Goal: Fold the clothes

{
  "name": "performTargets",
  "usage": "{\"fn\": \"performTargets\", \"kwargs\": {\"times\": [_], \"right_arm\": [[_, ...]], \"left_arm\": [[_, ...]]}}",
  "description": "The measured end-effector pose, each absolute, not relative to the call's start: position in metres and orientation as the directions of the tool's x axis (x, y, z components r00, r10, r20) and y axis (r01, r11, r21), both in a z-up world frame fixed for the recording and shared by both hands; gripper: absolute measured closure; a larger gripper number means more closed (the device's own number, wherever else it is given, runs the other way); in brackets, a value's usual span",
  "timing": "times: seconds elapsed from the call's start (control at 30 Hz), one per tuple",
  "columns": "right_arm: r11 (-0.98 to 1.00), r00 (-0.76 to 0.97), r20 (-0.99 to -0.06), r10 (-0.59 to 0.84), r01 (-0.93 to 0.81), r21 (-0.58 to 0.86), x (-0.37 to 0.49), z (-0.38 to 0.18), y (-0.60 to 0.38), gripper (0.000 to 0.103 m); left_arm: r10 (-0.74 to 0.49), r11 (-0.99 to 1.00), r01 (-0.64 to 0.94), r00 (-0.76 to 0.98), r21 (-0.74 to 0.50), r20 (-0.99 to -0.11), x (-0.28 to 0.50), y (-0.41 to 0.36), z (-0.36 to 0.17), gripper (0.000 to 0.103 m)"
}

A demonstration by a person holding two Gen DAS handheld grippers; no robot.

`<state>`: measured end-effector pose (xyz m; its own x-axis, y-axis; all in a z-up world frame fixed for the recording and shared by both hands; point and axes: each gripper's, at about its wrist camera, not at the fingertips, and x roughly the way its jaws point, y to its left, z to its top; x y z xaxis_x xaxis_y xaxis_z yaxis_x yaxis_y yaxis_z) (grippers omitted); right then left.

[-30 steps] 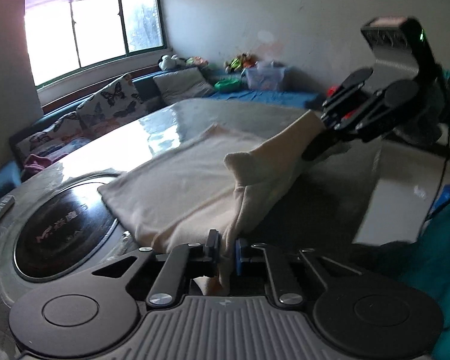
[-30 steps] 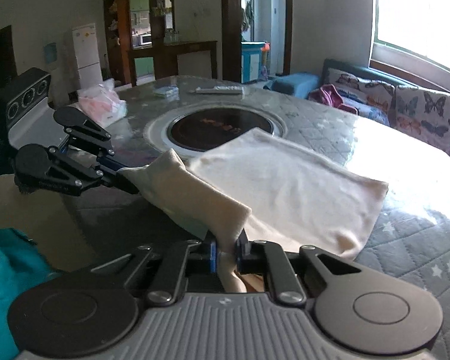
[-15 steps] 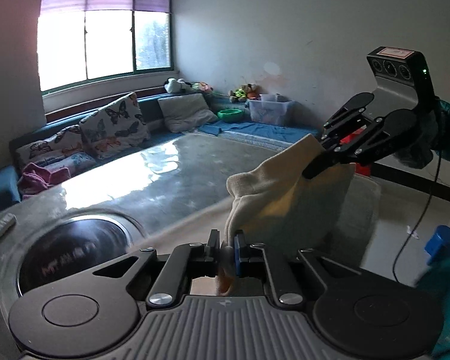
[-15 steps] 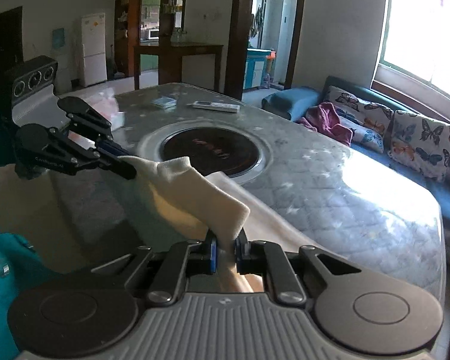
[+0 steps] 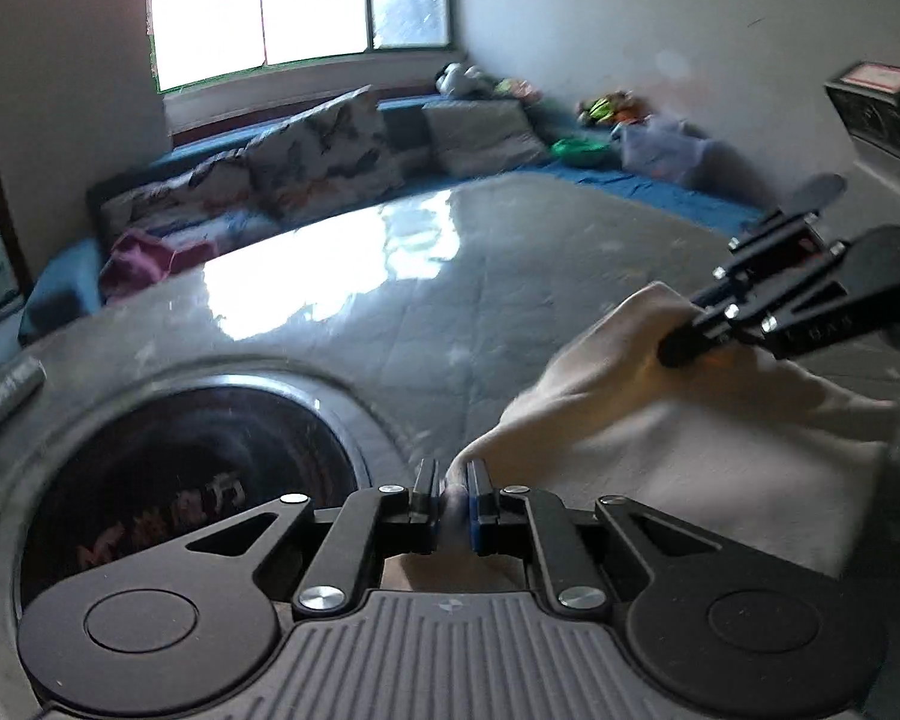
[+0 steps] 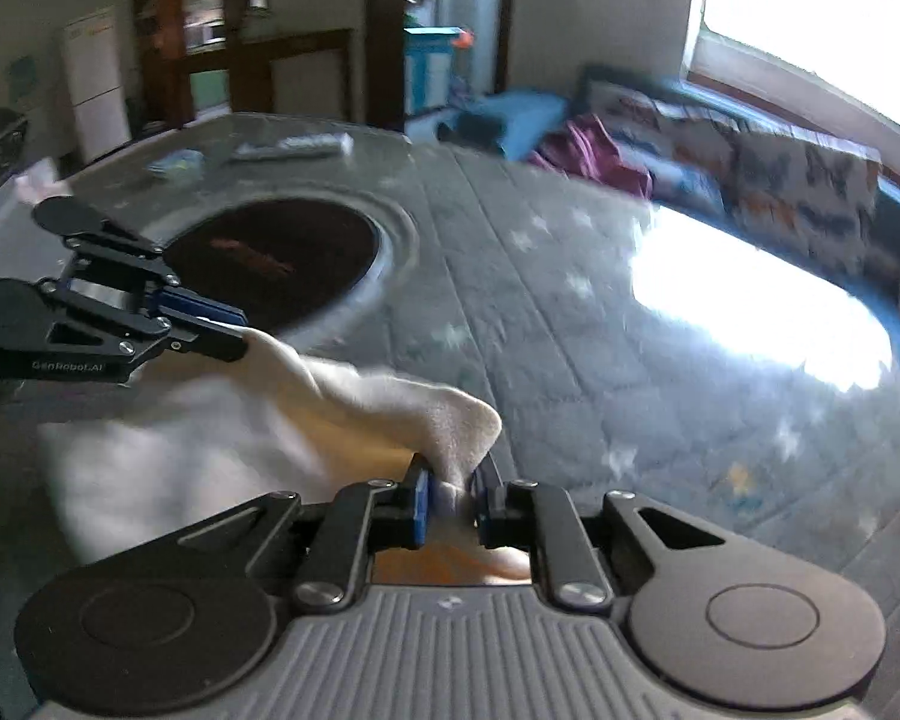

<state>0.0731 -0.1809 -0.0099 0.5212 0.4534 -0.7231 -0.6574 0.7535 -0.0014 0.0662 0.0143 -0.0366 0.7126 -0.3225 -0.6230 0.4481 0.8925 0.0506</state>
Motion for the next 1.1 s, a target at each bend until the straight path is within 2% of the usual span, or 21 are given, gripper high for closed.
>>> {"fn": "performTargets", "kwargs": {"times": [0.13,0.27,0.43,0.57,0.67,0.77,0.9,1.0,1.1], "right_arm": [[0.828,0.588,-0.688,0.425,-0.56,0.033,0.072,-0.014,-0.201,0.078],[0.863,0.646,-0.643,0.412,-0.503,0.047,0.058,-0.003,-0.217,0.078],[0.834,0.603,-0.645,0.469,-0.543,0.099,0.034,-0.006,-0.217,0.08],[0.843,0.597,-0.65,0.469,-0.523,0.128,0.033,-0.016,-0.218,0.08],[0.855,0.6,-0.654,0.461,-0.497,0.147,0.038,-0.023,-0.22,0.082],[0.864,0.607,-0.651,0.456,-0.477,0.16,0.044,-0.025,-0.225,0.091],[0.875,0.635,-0.631,0.445,-0.458,0.156,0.04,-0.018,-0.231,0.089],[0.873,0.645,-0.612,0.458,-0.457,0.172,0.041,-0.015,-0.229,0.089],[0.881,0.64,-0.627,0.444,-0.44,0.174,0.05,-0.02,-0.224,0.089]], "left_arm": [[-0.298,0.914,0.405,0.722,0.032,-0.624,0.07,0.02,-0.04,0.086],[-0.243,0.943,0.332,0.75,0.032,-0.615,0.072,0.023,-0.032,0.087],[-0.336,0.93,0.361,0.755,-0.071,-0.563,0.056,0.015,-0.007,0.087],[-0.436,0.887,0.438,0.697,-0.142,-0.569,0.056,-0.01,-0.005,0.087],[-0.423,0.889,0.437,0.667,-0.137,-0.613,0.069,-0.028,-0.02,0.087],[-0.389,0.91,0.385,0.658,-0.157,-0.645,0.081,-0.03,-0.034,0.087],[-0.396,0.912,0.362,0.661,-0.192,-0.637,0.083,-0.027,-0.031,0.087],[-0.391,0.915,0.361,0.678,-0.182,-0.622,0.082,-0.032,-0.025,0.084],[-0.38,0.919,0.356,0.686,-0.168,-0.621,0.086,-0.038,-0.025,0.076]]}}
